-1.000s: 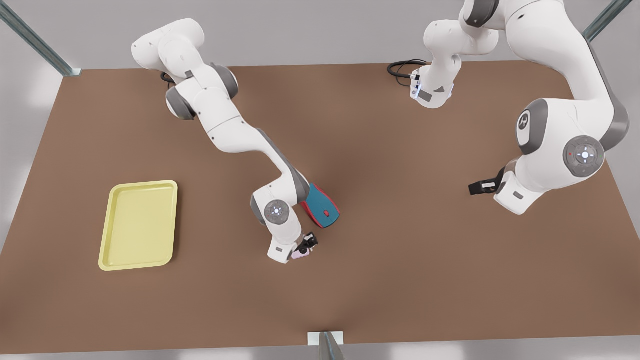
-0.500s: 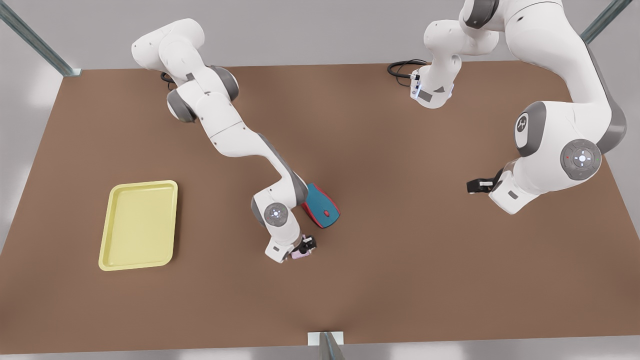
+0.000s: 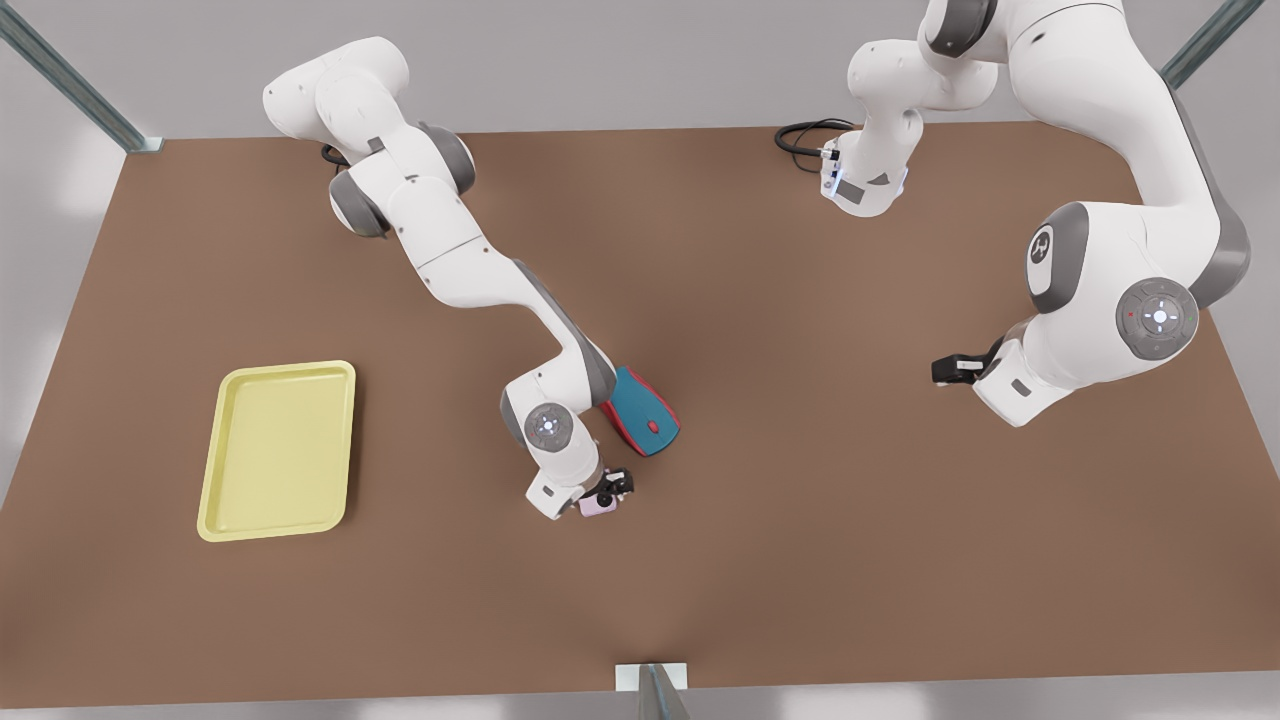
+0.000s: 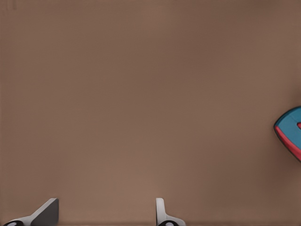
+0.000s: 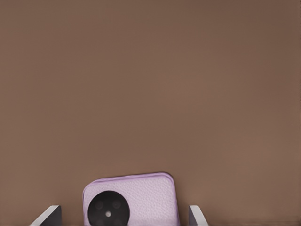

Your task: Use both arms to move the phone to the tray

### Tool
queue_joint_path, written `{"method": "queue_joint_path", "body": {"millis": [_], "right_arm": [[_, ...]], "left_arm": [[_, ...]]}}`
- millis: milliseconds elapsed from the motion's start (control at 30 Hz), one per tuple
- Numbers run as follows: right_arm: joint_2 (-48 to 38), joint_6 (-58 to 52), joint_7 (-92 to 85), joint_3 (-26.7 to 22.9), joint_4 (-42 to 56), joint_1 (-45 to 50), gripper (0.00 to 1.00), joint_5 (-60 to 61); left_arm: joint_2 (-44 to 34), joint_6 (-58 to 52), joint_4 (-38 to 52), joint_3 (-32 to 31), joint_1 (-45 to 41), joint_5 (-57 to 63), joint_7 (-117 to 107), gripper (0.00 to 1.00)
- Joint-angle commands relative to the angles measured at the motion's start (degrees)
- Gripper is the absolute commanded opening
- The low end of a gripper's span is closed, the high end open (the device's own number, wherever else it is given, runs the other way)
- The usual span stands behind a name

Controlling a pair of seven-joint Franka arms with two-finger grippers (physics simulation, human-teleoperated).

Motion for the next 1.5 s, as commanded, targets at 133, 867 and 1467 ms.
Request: {"method": "queue_joint_path", "body": {"millis": [133,867,1467], "right_arm": [[0.2,0.1,7.8,0.0,-1.3,0.4,1.0,-0.6],[-0.5,-0.9,6.9,0.0,-1.2,0.3,0.77,-1.2],[-27.0,4.7,-42.1,-1.5,-39.3,-25.1,0.77,-1.9]], "left_arm": [[0.0,0.0,0.0,0.0,0.0,0.0,1.8,1.0],[0.1,0.0,0.1,0.0,-0.1,-0.2,1.7,1.0],[0.0,-0.1,0.2,-0.6,-0.3,-0.5,-0.9,1.0]]}}
